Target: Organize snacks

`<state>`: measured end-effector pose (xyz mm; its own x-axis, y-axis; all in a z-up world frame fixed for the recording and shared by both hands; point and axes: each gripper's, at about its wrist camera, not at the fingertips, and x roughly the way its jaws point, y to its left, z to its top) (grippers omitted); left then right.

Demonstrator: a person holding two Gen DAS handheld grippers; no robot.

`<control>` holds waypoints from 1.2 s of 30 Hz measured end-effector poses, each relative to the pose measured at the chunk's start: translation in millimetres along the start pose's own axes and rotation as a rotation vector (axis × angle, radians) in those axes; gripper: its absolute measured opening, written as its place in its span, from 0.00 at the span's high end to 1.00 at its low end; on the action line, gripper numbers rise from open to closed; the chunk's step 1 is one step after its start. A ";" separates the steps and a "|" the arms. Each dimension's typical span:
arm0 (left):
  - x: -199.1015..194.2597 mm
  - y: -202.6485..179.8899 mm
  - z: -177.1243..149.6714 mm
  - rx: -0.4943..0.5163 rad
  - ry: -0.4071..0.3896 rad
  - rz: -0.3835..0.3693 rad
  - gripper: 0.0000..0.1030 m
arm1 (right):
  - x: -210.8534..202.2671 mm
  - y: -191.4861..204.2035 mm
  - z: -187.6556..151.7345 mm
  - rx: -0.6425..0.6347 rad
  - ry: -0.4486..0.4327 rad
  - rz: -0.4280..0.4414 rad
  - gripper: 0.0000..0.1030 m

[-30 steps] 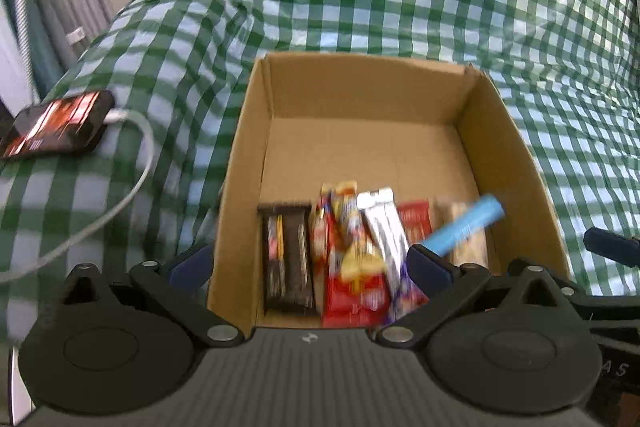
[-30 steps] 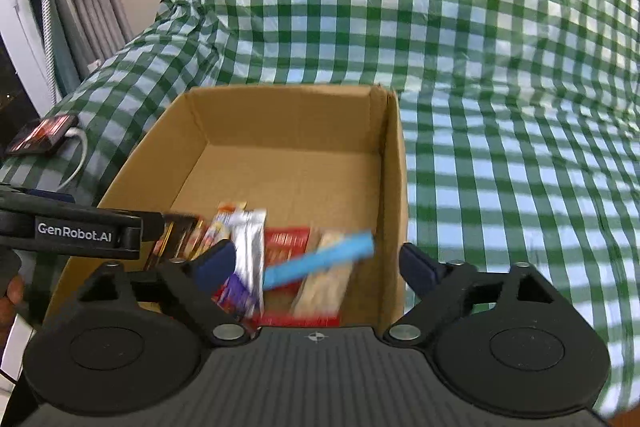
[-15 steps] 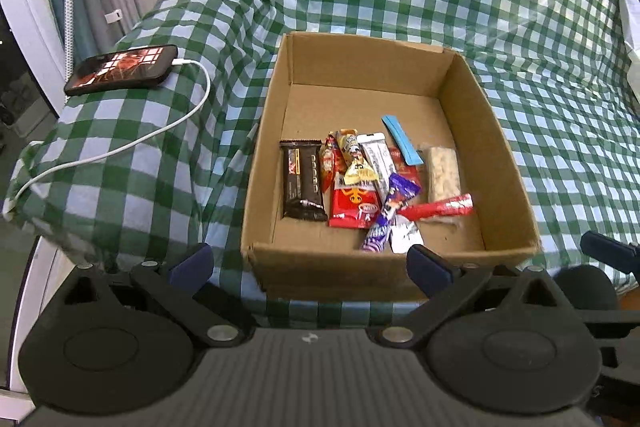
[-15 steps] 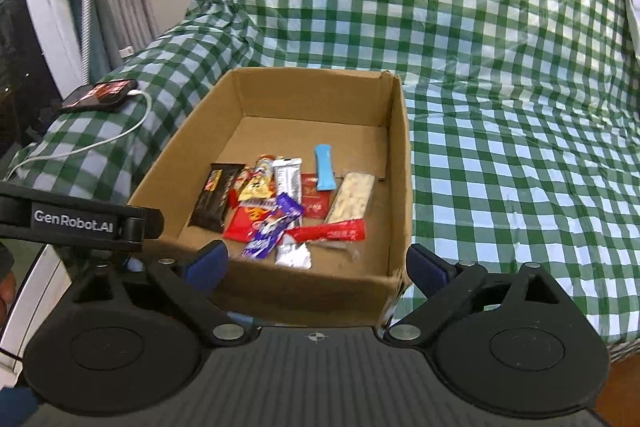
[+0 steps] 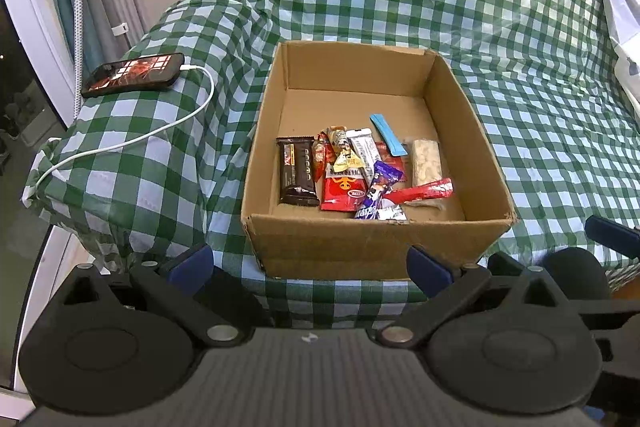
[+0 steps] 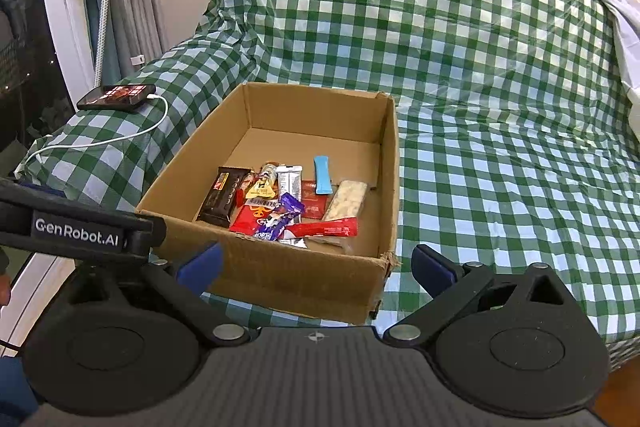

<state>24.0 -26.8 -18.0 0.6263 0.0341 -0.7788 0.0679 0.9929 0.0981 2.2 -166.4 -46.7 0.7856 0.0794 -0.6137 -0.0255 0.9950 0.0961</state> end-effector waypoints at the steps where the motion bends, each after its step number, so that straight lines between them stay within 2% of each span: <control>1: -0.9 0.3 -1.0 -0.001 0.000 0.000 0.00 | -0.9 0.2 -0.8 0.000 -0.001 -0.001 0.02; 18: -6.5 2.2 -5.1 -0.020 -0.014 -0.019 0.00 | -4.4 2.4 -7.7 -0.011 -0.004 -0.006 0.01; 24: -3.4 5.0 -6.1 -0.027 -0.007 0.027 0.00 | -5.1 2.6 -8.2 -0.011 -0.004 -0.006 0.01; 29: -3.8 5.9 -7.9 -0.017 -0.063 0.114 0.00 | -5.0 2.1 -8.1 -0.012 -0.004 -0.005 0.01; 33: 3.4 9.6 -4.7 -0.005 0.004 0.075 0.00 | -6.4 2.8 -8.6 -0.020 -0.004 -0.001 0.01; 36: 5.7 9.5 -6.2 -0.001 0.013 0.089 0.00 | -6.7 4.2 -8.9 -0.023 -0.004 -0.001 0.01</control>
<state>23.4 -16.4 -25.3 0.6195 0.1241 -0.7751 0.0112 0.9859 0.1668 -8.6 -162.2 -49.2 0.7883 0.0784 -0.6103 -0.0389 0.9962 0.0777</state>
